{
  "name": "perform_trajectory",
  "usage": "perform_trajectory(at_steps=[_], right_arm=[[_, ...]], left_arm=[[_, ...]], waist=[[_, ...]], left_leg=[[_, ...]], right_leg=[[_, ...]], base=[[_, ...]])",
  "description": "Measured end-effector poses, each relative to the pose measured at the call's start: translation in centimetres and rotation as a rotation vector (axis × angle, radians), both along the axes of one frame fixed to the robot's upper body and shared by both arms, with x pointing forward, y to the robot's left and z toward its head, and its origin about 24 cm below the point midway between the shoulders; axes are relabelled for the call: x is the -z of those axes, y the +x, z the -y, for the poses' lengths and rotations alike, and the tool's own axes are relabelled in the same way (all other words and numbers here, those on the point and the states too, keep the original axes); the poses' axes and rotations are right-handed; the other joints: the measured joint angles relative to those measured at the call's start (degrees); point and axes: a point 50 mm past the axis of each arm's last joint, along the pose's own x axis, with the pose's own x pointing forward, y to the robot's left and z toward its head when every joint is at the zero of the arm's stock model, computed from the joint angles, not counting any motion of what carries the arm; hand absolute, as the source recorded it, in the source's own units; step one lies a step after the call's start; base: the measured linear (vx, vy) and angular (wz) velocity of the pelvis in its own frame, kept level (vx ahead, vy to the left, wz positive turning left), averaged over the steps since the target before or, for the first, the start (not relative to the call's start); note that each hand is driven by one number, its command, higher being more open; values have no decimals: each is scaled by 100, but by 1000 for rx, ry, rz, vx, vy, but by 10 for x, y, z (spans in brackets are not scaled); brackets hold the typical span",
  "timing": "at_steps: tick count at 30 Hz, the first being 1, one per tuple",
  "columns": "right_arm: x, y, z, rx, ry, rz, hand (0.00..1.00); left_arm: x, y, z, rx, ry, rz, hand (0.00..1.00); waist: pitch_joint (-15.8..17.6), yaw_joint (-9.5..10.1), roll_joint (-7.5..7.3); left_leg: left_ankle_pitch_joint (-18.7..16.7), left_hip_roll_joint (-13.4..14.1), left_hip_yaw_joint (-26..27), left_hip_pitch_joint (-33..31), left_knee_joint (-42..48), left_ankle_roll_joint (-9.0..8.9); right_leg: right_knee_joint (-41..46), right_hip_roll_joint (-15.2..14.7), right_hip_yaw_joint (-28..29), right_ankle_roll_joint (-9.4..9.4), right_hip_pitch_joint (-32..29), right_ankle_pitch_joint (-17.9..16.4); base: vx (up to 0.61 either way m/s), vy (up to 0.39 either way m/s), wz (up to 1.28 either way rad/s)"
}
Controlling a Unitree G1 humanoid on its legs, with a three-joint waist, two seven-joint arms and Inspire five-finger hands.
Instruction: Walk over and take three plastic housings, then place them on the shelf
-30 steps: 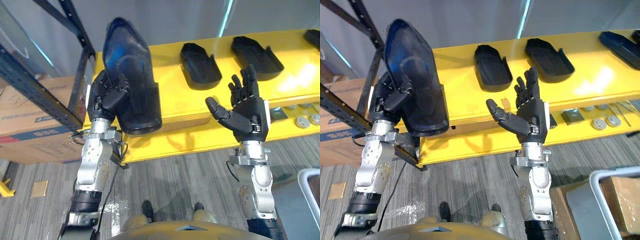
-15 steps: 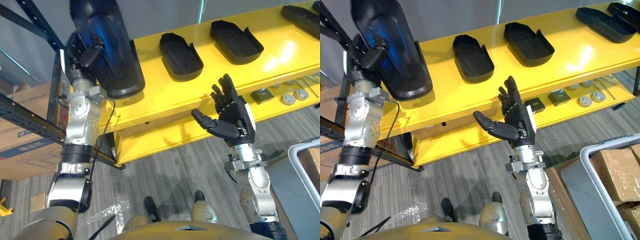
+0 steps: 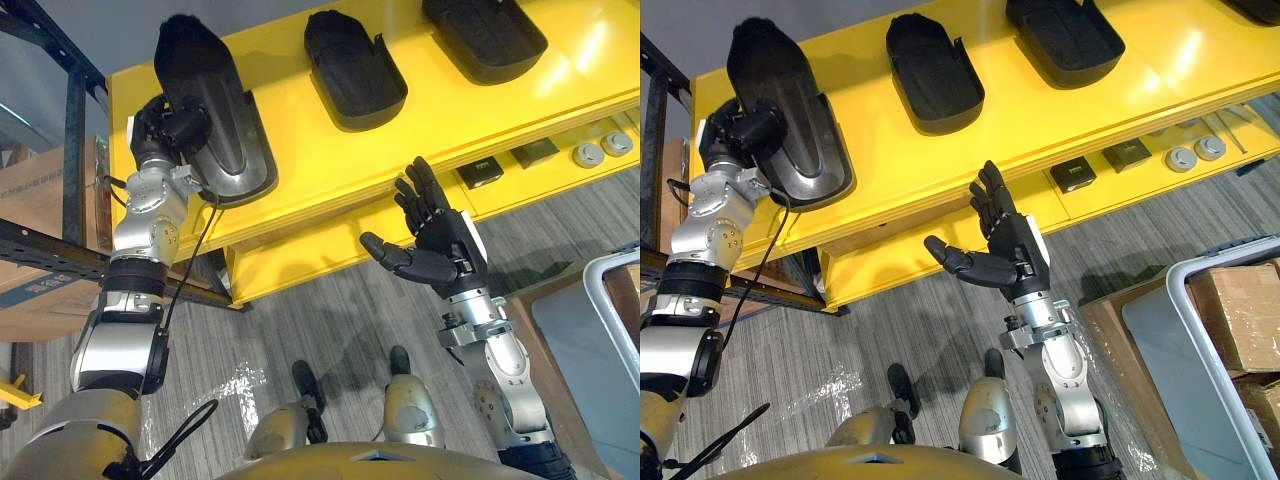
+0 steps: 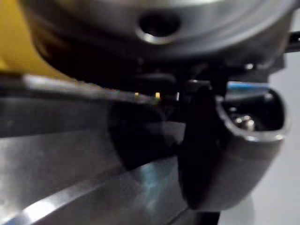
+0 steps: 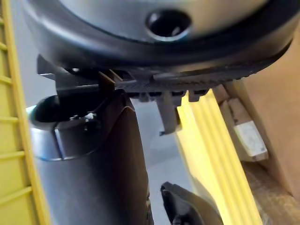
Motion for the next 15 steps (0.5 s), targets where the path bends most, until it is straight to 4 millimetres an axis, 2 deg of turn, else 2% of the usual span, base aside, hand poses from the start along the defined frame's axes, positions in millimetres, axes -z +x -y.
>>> perform_trajectory(at_steps=[3,7,8,15], right_arm=[[-7,-2,-6,-43,-18,22,100],[-10,-4,-11,-69,-17,35,100],[-10,-4,-11,-67,-17,31,100],[-8,-4,-19,-93,-6,6,100]], left_arm=[[-11,0,-7,-1,27,22,0],[-20,-4,-20,-15,86,33,0],[-21,-4,-21,-13,89,34,100],[-11,-4,-28,-43,88,-14,100]], waist=[[199,33,9],[218,54,22],[219,85,24],[230,116,23]], left_leg=[[0,10,-29,-27,70,0],[6,40,-52,-114,97,-8],[11,65,-60,-114,108,-11],[49,73,-83,-236,147,-43]], right_leg=[[102,-3,-1,-50,-27,-36],[207,4,-6,-76,-141,-89],[225,4,-8,-76,-142,-99],[410,4,-10,-114,-313,-196]], base=[[-21,-9,4],[-11,-7,2],[-14,-20,4],[-12,-4,2]])
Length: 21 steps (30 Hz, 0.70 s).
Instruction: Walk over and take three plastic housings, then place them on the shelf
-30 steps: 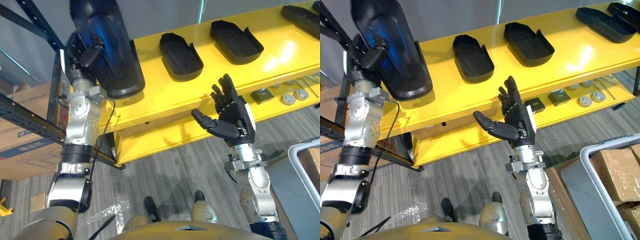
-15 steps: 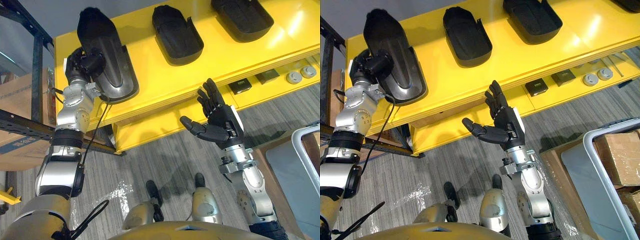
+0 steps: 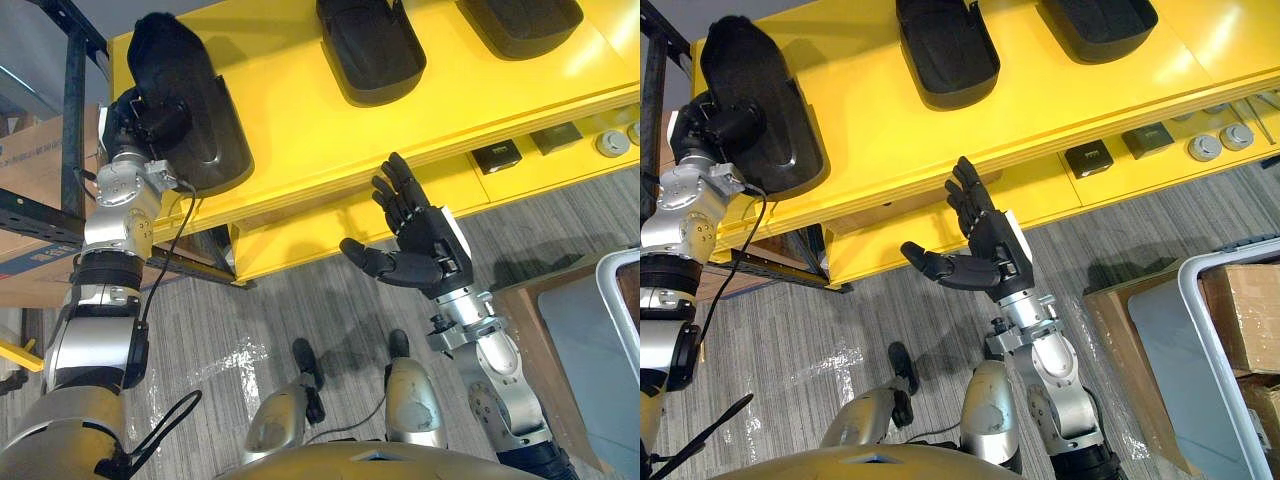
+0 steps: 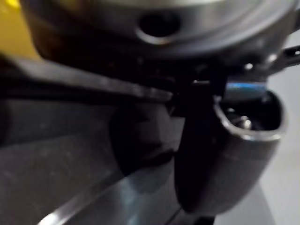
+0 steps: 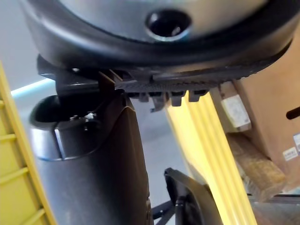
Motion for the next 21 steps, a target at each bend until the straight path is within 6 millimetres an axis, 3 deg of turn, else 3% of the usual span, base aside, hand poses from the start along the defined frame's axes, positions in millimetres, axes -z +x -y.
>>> perform_trajectory(at_steps=[4,21], right_arm=[[-1,1,-1,-2,2,2,100],[0,0,-2,0,12,-5,100]], left_arm=[[-17,5,5,-2,8,47,100],[-27,9,23,50,63,94,100]], waist=[[125,7,-6],[179,-10,-90]], left_leg=[[54,8,-20,-67,-23,-1],[127,6,10,72,-122,1]], right_leg=[[96,-9,-9,-12,-102,-7],[145,-4,15,-9,-35,-1]], base=[[-26,-5,5],[0,0,0]])
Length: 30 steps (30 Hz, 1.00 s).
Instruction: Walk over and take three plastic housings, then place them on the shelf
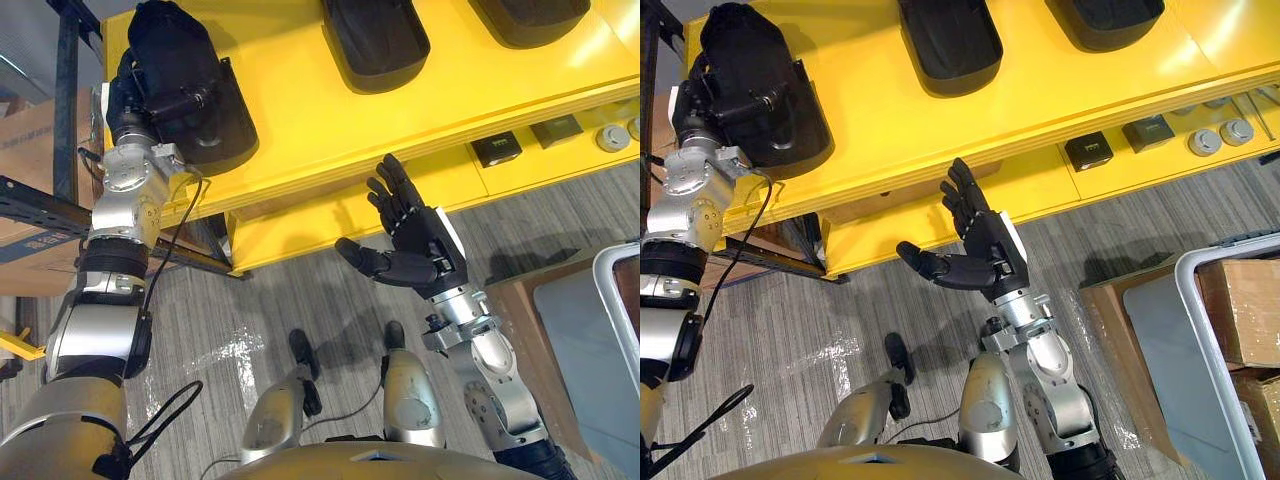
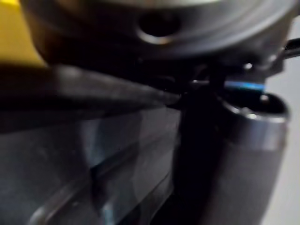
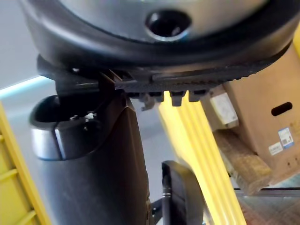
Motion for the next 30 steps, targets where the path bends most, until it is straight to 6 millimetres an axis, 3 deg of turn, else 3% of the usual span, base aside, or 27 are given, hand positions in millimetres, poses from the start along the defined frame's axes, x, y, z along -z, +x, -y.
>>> perform_trajectory(at_steps=[5,8,12,17,23,26,28,30], right_arm=[[2,-2,1,4,1,-11,100],[4,-3,2,7,2,-19,100],[4,-4,0,5,10,-20,100],[9,-8,-1,2,14,-44,100],[11,-9,-6,-17,14,-61,100],[11,-9,-7,-18,17,-60,100],[10,-9,-9,-14,38,-58,100],[10,-8,-12,-19,52,-50,100]], left_arm=[[5,2,6,81,31,-56,100],[7,3,7,49,192,-124,100],[8,3,3,-6,243,-166,100],[15,2,-8,-108,206,-219,100],[24,-4,-26,-294,37,-212,100],[16,-2,-15,-245,-182,-58,100],[3,-4,-1,-116,-333,68,100],[-17,-14,31,127,-393,221,100]], waist=[[-3,-48,-6],[-8,-44,-11],[-18,-63,-14],[-122,-164,-11],[-175,-283,-11],[-178,-255,-11],[-183,-232,-18],[-237,-209,-5]], left_leg=[[-1,-7,66,172,-108,0],[8,-8,81,293,-155,11],[7,-7,108,370,-177,11],[7,3,144,410,-176,10],[4,33,153,401,-176,5],[6,12,143,395,-181,8],[13,3,117,406,-182,18],[27,-9,95,538,-265,24]], right_leg=[[-186,23,37,51,180,41],[-277,36,42,75,315,59],[-321,44,55,83,389,65],[-380,59,76,89,443,77],[-426,90,80,82,442,103],[-462,92,65,87,460,145],[-467,82,50,90,488,150],[-491,74,26,93,607,151]], base=[[24,9,-7],[38,5,-2],[34,4,-4],[29,4,-3],[3,0,-1],[3,12,3],[11,16,7],[29,16,5]])
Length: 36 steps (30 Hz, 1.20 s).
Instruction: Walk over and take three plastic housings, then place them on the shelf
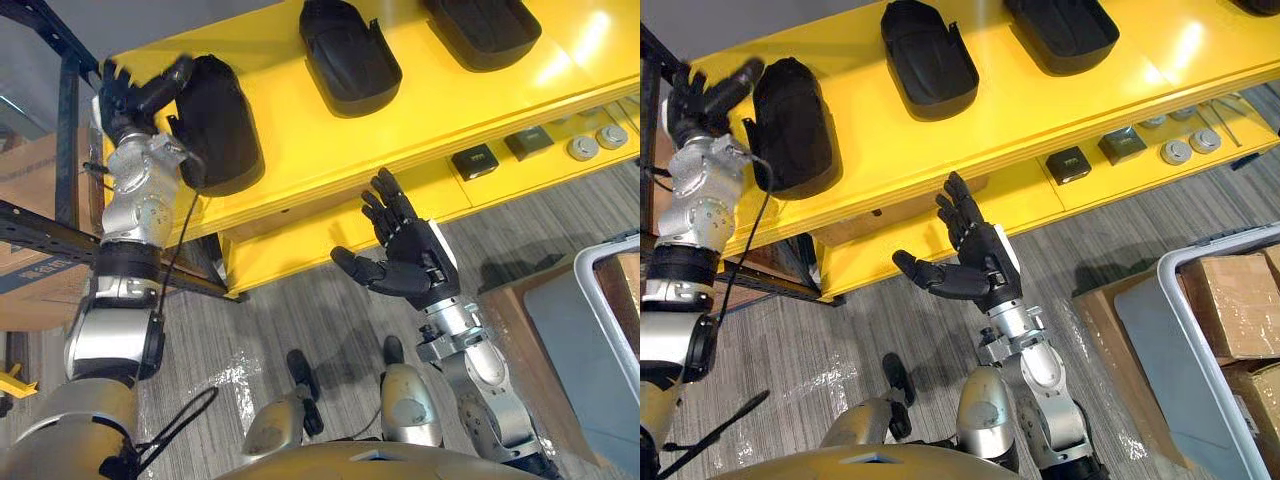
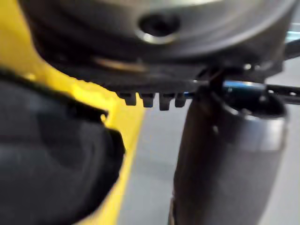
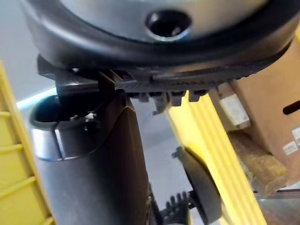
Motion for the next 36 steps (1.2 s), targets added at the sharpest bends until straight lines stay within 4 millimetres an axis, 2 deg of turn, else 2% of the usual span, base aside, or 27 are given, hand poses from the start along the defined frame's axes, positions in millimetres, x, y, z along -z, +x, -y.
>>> perform_trajectory(at_steps=[3,6,10,14,17,18,19,22,24,26,27,30,36], right_arm=[[1,-1,0,-4,3,-3,100],[-2,0,-1,-3,10,24,100],[2,0,1,8,4,12,100],[13,0,0,25,-32,-26,100],[18,-5,1,33,-32,-54,100],[21,-7,2,38,-33,-68,100],[25,-11,3,44,-34,-88,100],[33,-19,7,84,-64,-127,100],[38,-22,10,140,-51,-160,100],[34,-19,11,195,-18,-135,100],[30,-17,11,220,-2,-109,100],[17,-11,13,314,34,-19,100],[0,-7,51,545,59,96,100]], left_arm=[[-5,-10,38,206,18,98,100],[-14,-21,59,332,36,189,100],[-24,-30,66,349,117,254,100],[-17,-36,60,262,256,243,100],[1,-52,41,125,431,208,100],[12,-62,28,55,471,187,100],[25,-75,13,-10,492,155,100],[55,-102,-6,-106,528,85,100],[84,-125,-4,-125,539,2,100],[111,-138,3,-98,526,-91,100],[119,-142,4,-96,545,-125,100],[130,-147,12,-63,565,-162,100],[135,-147,24,-16,514,-101,100]], waist=[[-324,-1,12],[-541,5,48],[-833,108,227],[-1056,178,284],[-1151,237,273],[-1180,245,262],[-1225,246,243],[-1336,385,137],[-1429,555,-10],[-1451,725,-73],[-1446,736,-82],[-1443,728,-87],[-1148,640,7]], left_leg=[[9,-7,-72,81,-38,-1],[4,4,-132,153,-42,-9],[-5,29,-197,171,-62,-20],[-10,47,-221,203,-73,-25],[-26,53,-247,215,-74,-45],[-27,56,-272,202,-74,-45],[-26,58,-322,166,-74,-46],[-22,58,-412,107,-73,-48],[7,30,-572,38,-72,-46],[8,-1,-616,36,-73,-46],[6,-9,-638,17,-73,-47],[-22,-7,-657,-100,-73,-92],[8,13,-513,-333,-73,-134]], right_leg=[[-127,-11,-131,4,179,1],[-230,-2,-223,5,341,1],[-311,20,-322,8,446,3],[-463,29,-426,30,572,52],[-553,38,-471,37,646,91],[-611,44,-512,36,677,119],[-685,51,-574,36,712,142],[-744,56,-671,35,736,147],[-794,45,-791,40,785,165],[-813,19,-844,41,826,165],[-816,12,-867,43,826,167],[-799,11,-877,41,712,166],[-613,2,-704,32,295,175]], base=[[49,14,11],[37,8,11],[-12,8,10],[-19,8,4],[-6,16,5],[7,10,13],[15,6,19],[40,0,22],[58,6,35],[17,28,21],[-7,32,12],[-47,29,5],[-58,26,-13]])
